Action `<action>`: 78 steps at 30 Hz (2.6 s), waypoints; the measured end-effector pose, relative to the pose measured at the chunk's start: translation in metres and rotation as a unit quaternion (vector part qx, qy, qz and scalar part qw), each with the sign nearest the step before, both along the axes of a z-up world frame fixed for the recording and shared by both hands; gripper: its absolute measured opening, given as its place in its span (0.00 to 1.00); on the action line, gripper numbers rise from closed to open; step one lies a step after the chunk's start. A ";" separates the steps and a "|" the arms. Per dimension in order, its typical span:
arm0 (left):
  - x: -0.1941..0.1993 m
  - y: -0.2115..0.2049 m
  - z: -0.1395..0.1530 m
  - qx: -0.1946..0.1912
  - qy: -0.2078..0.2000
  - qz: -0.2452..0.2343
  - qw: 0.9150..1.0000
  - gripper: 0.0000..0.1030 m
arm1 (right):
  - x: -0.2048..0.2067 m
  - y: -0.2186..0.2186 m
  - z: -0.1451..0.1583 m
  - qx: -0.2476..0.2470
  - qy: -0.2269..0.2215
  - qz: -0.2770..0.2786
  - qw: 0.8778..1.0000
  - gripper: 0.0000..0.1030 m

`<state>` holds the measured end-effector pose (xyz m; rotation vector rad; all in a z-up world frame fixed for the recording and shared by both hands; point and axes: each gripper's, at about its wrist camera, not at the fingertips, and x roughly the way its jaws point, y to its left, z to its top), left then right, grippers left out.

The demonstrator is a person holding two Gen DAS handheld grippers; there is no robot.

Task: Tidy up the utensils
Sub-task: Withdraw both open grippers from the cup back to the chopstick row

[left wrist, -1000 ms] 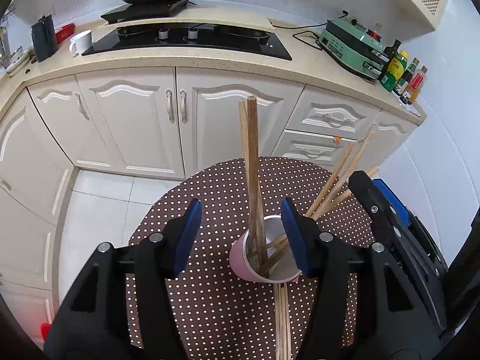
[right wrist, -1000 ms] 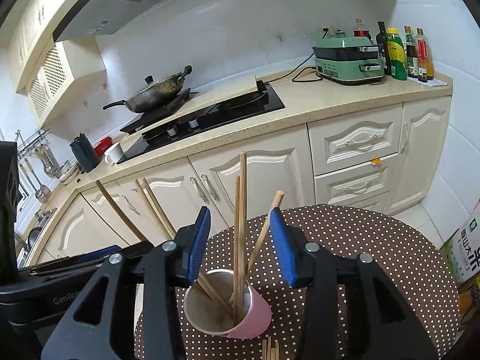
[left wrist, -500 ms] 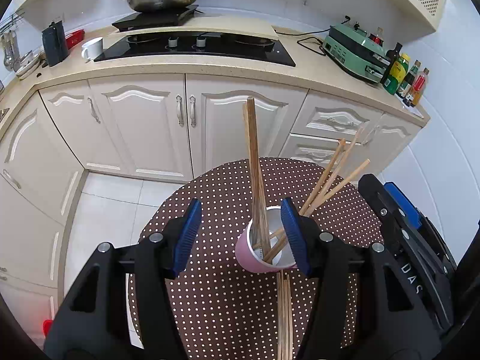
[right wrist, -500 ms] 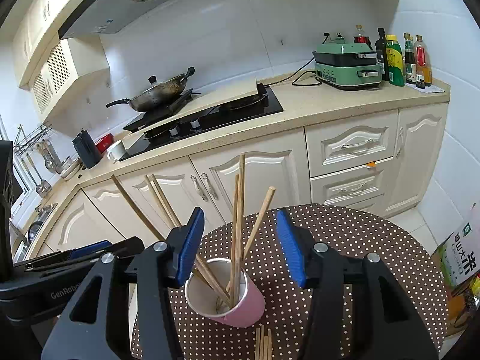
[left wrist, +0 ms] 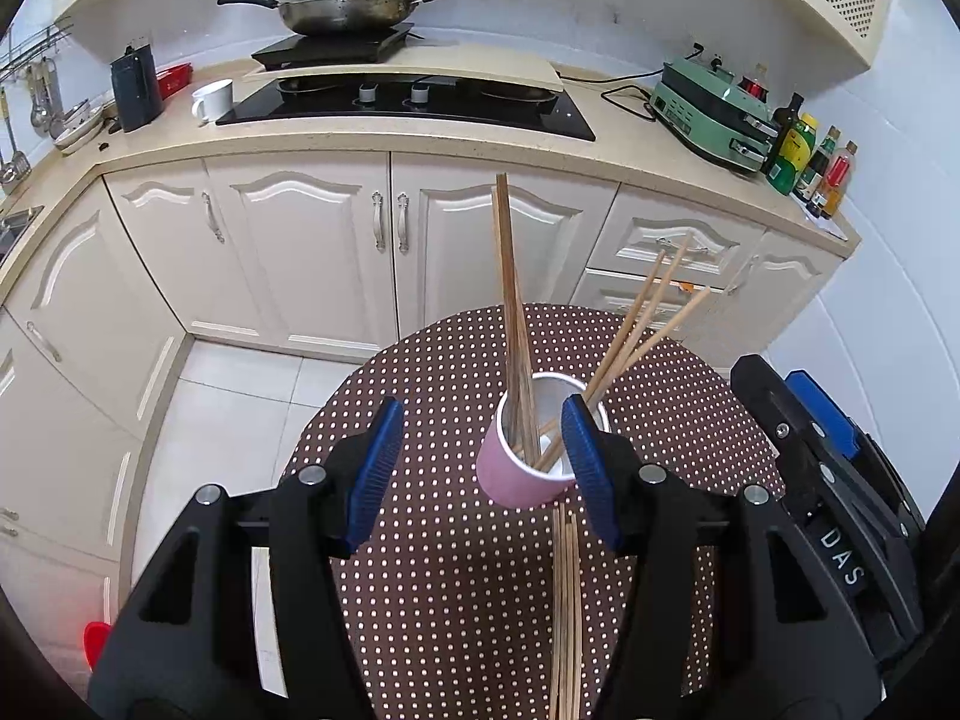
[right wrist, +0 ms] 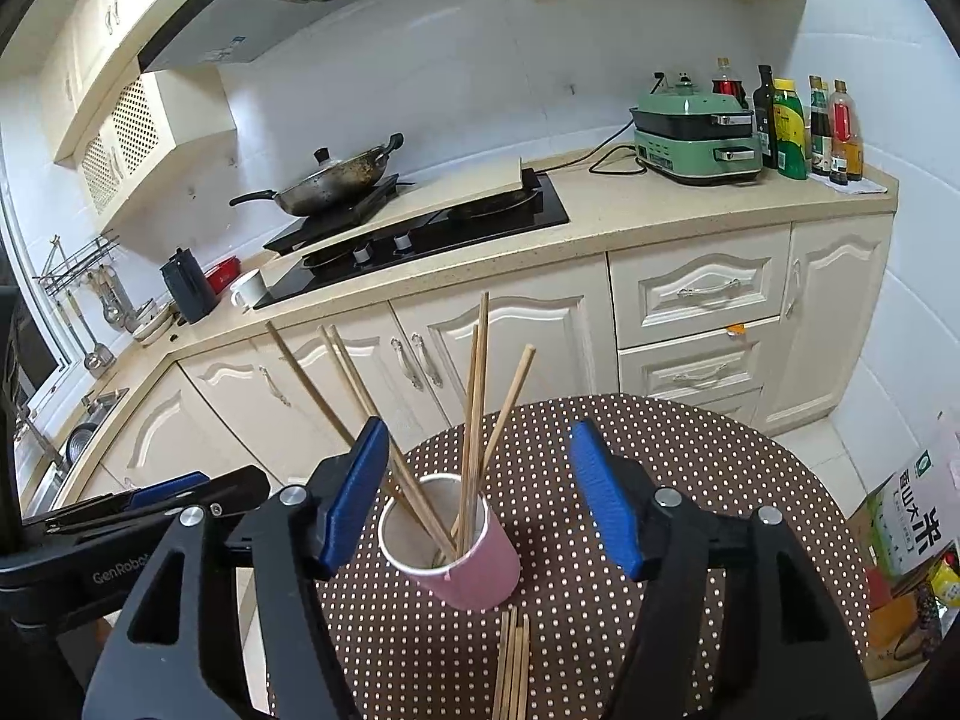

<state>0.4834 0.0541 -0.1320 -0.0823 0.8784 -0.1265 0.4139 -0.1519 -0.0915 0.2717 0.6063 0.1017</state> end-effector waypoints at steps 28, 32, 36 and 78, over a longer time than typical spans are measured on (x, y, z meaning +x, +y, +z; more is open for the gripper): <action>-0.048 0.002 -0.058 0.018 0.075 0.020 0.997 0.58 | -0.036 -0.009 -0.062 -0.033 0.113 0.021 0.993 0.72; -0.052 0.004 -0.075 0.022 0.100 0.024 0.994 0.58 | -0.038 -0.010 -0.081 -0.037 0.143 0.024 0.989 0.76; -0.055 0.006 -0.091 0.026 0.122 0.026 0.992 0.62 | -0.040 -0.010 -0.101 -0.040 0.178 0.030 0.983 0.80; -0.057 0.001 -0.180 0.019 0.234 -0.024 0.972 0.71 | -0.033 0.036 -0.197 -0.127 0.283 0.057 0.949 0.79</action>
